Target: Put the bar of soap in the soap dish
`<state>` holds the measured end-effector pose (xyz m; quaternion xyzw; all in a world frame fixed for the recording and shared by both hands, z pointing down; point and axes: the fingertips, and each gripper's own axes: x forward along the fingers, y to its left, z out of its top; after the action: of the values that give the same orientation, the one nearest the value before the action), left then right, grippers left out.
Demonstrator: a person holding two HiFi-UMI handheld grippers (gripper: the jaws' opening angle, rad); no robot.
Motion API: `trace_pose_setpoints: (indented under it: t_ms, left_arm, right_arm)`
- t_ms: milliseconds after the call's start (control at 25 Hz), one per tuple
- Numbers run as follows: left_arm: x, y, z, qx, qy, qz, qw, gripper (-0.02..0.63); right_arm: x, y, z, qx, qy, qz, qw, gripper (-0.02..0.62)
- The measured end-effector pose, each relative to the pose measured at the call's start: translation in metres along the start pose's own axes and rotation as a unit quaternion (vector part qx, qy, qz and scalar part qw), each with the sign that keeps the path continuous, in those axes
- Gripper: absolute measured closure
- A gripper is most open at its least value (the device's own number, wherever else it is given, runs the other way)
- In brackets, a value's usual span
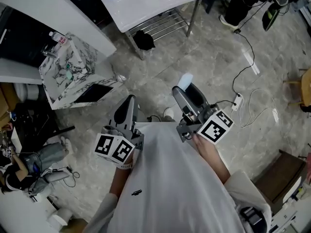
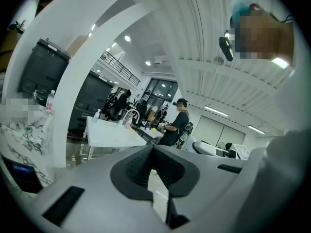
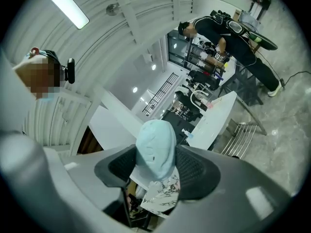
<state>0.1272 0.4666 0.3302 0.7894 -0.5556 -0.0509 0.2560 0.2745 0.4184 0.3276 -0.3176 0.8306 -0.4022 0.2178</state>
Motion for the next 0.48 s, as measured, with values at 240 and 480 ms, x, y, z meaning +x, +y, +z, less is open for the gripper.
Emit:
trace_pose_setpoints:
  t_ms: [240, 480]
  left_arm:
    - [0.016, 0.0, -0.002, -0.006, 0.015, -0.001, 0.9999, 0.598]
    - [0.03, 0.023, -0.005, -0.034, 0.023, -0.004, 0.9992, 0.597]
  right_arm:
    - [0.0, -0.016, 0.005, 0.007, 0.003, -0.02, 1.0, 0.328]
    - [0.022, -0.021, 0.0, -0.002, 0.016, -0.031, 0.999, 0.328]
